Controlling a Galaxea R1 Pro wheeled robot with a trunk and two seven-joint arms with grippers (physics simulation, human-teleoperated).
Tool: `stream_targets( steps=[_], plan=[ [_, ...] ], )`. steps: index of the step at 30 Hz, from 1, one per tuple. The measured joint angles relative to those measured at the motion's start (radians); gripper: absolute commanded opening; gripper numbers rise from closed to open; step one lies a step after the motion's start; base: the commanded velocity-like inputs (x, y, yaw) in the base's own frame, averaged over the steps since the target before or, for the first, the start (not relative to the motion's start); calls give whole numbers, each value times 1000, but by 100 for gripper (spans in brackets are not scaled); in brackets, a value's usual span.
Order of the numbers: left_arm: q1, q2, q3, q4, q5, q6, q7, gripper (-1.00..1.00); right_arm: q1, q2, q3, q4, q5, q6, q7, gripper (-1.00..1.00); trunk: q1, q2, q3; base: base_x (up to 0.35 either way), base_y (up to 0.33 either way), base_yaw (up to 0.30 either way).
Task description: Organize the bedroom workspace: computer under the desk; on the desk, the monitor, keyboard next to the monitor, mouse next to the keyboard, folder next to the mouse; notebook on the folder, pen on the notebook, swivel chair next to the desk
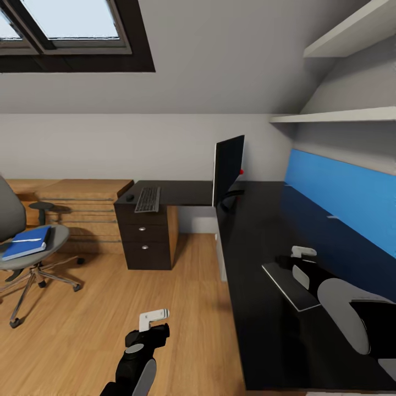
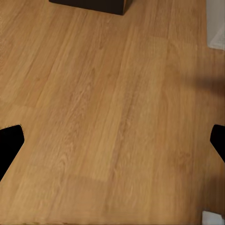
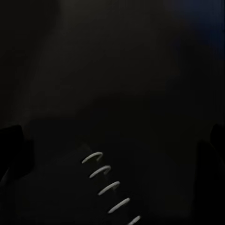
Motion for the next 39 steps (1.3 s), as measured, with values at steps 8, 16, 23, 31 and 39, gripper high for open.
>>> stream_targets(
  steps=[8, 16, 23, 31, 39],
  plan=[
    [0, -1, 0, 0, 0, 0, 0, 100, 0, 0, 0, 0, 1, -1, 0, 100, 0, 0, 0, -212, 0, 0],
    [0, -1, 0, 0, 0, 0, 0, 100, 0, 0, 2, 1, 0, -2, 0, 100, 0, 0, 0, -286, 0, 0],
    [0, -1, 0, 0, 0, 0, -1, 100, 0, 0, 3, 1, 0, -2, 1, 100, 0, 0, 0, -299, 0, 0],
    [0, -1, 0, 0, 0, 0, -1, 100, 0, 0, 11, 1, 0, -3, 1, 100, 0, 0, 0, -212, 0, 0],
    [0, -1, 0, 0, 0, 0, -1, 100, 0, 0, 12, 2, -1, -4, 1, 100, 0, 0, 0, -47, 0, 0]
  ],
)
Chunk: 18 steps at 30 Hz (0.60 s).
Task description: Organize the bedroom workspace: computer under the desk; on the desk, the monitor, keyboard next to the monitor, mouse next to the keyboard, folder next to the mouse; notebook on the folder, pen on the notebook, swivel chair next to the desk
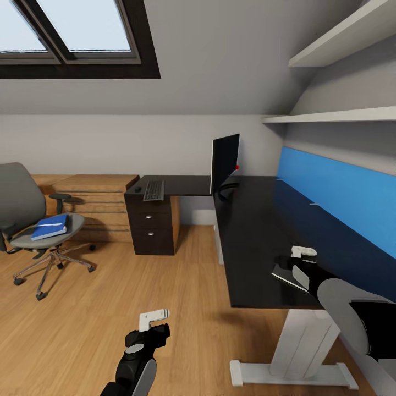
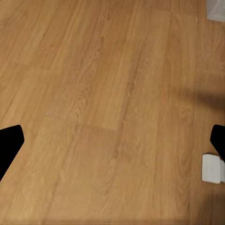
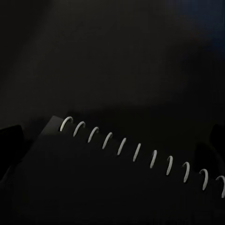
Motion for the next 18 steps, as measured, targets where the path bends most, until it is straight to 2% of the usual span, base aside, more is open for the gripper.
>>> stream_targets(
  steps=[8, 18],
  plan=[
    [0, 0, 0, 1, 0, 0, 0, 100, 0, 0, 0, 0, 0, 0, 0, 100, 0, 0, 0, -9, 0, 0],
    [0, -1, 0, 1, 0, 0, 0, 100, 0, 0, 0, 0, -1, -1, 0, 100, 0, 0, 0, -72, 0, 0]
  ],
)
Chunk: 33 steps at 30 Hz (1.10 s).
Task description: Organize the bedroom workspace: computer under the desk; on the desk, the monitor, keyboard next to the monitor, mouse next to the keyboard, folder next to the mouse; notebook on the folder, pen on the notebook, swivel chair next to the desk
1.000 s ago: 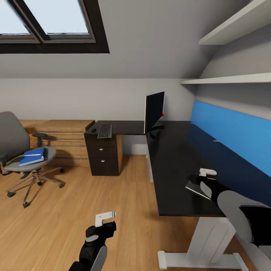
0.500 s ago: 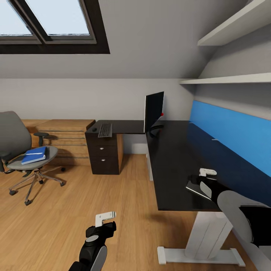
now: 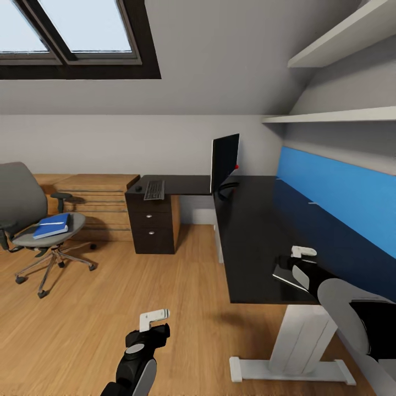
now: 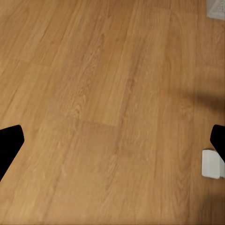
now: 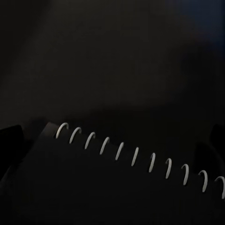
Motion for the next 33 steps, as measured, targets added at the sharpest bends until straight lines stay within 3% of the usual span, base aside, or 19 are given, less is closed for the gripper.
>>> stream_targets(
  steps=[21, 33],
  plan=[
    [0, 0, 0, 0, 0, 0, -2, 100, 0, 0, 0, 0, 0, 0, 0, 100, 0, 0, 0, -134, 0, 0],
    [0, 0, -1, 0, 0, 0, -3, 100, 0, 0, -1, 0, 0, 0, 0, 100, 0, 0, 0, -29, 0, 0]
  ],
)
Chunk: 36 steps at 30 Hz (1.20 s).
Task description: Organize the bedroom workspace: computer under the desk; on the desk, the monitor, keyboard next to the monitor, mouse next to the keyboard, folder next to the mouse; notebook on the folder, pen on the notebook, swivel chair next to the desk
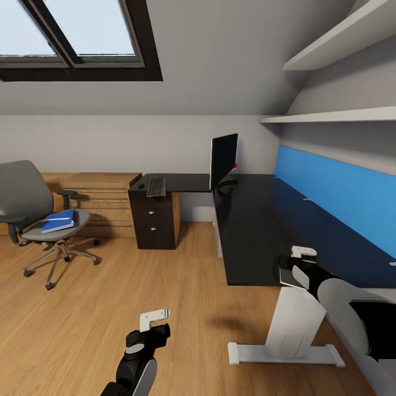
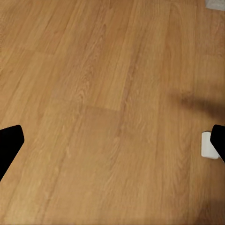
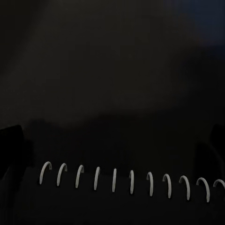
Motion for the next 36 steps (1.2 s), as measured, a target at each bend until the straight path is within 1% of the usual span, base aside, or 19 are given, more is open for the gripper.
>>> stream_targets(
  steps=[12, 17, 23, 30, 36],
  plan=[
    [0, 0, 0, 0, 1, 1, -1, 100, 0, 0, 0, 2, 1, -4, 1, 100, 0, 0, 0, -1, 0, 0],
    [0, 0, -1, 2, 1, 1, -2, 100, 0, 0, -4, 29, -2, -12, 3, 100, -19, 35, 16, 0, 0, 0],
    [0, -1, -1, 13, 1, 2, -2, 100, 1, 0, -2, 28, -1, -33, 2, 100, -42, 77, 34, 0, 0, 0],
    [0, -4, -10, 67, 0, 1, -3, 100, 1, 0, -3, 23, -1, -53, 2, 100, -69, 126, 56, 0, 0, 0],
    [0, -6, -12, 80, 0, 1, -3, 100, 1, 0, -3, 22, -1, -55, 2, 100, -92, 168, 75, 0, 0, 0]
  ],
)
